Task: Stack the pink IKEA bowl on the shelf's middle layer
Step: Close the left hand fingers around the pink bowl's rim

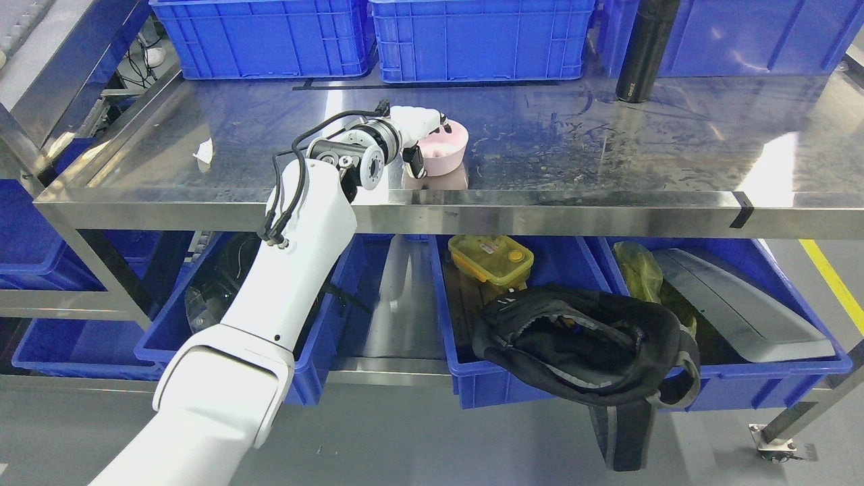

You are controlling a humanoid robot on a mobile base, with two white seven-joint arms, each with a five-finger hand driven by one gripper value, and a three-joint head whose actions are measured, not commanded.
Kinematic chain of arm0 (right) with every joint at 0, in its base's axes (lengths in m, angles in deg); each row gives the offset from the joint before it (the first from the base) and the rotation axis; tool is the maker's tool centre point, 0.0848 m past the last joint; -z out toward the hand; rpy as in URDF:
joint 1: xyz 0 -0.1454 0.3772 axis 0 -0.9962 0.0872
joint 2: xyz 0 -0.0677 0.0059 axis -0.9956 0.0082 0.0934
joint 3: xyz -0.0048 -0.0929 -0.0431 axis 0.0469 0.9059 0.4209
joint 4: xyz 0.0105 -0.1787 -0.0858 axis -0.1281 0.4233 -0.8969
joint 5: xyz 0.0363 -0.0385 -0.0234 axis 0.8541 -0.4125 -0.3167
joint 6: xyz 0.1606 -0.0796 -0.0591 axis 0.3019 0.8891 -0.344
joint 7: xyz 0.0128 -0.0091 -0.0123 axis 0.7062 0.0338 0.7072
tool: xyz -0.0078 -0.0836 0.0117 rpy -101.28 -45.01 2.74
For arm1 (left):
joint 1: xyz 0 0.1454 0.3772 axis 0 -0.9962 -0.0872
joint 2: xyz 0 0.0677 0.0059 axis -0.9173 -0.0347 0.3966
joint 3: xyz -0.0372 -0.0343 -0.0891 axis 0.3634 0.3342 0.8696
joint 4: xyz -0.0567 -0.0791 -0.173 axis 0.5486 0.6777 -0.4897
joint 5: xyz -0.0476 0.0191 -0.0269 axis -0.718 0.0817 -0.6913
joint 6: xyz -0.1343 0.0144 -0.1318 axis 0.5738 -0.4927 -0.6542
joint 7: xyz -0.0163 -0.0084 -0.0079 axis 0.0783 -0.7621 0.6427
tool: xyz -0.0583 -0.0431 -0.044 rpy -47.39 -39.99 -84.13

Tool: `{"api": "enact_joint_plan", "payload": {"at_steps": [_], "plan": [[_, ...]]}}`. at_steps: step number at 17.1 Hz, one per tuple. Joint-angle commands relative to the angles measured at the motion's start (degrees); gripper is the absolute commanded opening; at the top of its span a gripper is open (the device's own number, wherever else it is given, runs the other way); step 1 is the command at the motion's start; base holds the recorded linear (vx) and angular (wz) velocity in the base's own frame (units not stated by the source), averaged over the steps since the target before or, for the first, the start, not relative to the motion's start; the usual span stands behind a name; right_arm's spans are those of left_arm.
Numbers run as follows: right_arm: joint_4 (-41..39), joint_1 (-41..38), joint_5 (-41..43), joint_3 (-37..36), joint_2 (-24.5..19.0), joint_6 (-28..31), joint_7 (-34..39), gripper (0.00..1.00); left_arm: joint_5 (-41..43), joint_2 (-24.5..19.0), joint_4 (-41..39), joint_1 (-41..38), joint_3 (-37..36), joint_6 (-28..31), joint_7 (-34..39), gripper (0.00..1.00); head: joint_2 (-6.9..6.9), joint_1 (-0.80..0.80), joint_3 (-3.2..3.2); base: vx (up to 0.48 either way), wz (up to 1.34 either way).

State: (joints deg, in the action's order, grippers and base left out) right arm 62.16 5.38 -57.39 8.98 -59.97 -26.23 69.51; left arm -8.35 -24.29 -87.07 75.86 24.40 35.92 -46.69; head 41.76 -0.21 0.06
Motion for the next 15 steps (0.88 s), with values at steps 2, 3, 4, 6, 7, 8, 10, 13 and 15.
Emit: {"api": "enact_joint_plan", "payload": {"at_steps": [2,3,4,6,7,8,10,13,15], "plan": [[-1.0,-0.88,0.01,0.0,1.0,-0.03,0.01,1.0,-2.58,-0.84,5.23,0.69,-0.24,-0.35,-0.33,0.68,0.0,0.0,0.0,0.0,0.0],[-1.0,-0.88,0.01,0.0,1.0,-0.03,0.01,1.0,-3.99,-0.84,5.23,0.69,-0.41,-0.44,-0.41,0.67,0.0,0.0,0.0,0.0,0.0],[-1.0,-0.88,0.01,0.0,1.0,-0.03,0.01,1.0,-5.22,-0.84,5.23,0.69,-0.5,-0.44,-0.5,0.67,0.0,0.0,0.0,0.0,0.0],[-1.0,-0.88,0.01,0.0,1.0,-0.03,0.01,1.0,-6.46,-0.84,5.23,0.69,-0.59,-0.53,-0.59,0.62,0.0,0.0,0.0,0.0,0.0],[-1.0,-0.88,0.01,0.0,1.0,-0.03,0.01,1.0,-6.81,-0.84,5.23,0.69,-0.59,-0.79,-0.59,0.58,0.0,0.0,0.0,0.0,0.0],[-1.0,-0.88,0.01,0.0,1.0,-0.03,0.01,1.0,-6.99,-0.84,5.23,0.69,-0.5,-1.49,-0.59,0.53,0.0,0.0,0.0,0.0,0.0],[-1.0,-0.88,0.01,0.0,1.0,-0.03,0.01,1.0,-7.08,-0.84,5.23,0.69,-0.16,-1.76,-0.59,0.43,0.0,0.0,0.0,0.0,0.0],[-1.0,-0.88,0.01,0.0,1.0,-0.03,0.01,1.0,-7.16,-0.84,5.06,0.69,0.9,-2.02,-0.5,0.28,0.0,0.0,0.0,0.0,0.0],[-1.0,-0.88,0.01,0.0,1.0,-0.03,0.01,1.0,-7.16,-0.84,4.79,0.69,2.91,-4.64,-0.5,0.19,0.0,0.0,0.0,0.0,0.0]]}}
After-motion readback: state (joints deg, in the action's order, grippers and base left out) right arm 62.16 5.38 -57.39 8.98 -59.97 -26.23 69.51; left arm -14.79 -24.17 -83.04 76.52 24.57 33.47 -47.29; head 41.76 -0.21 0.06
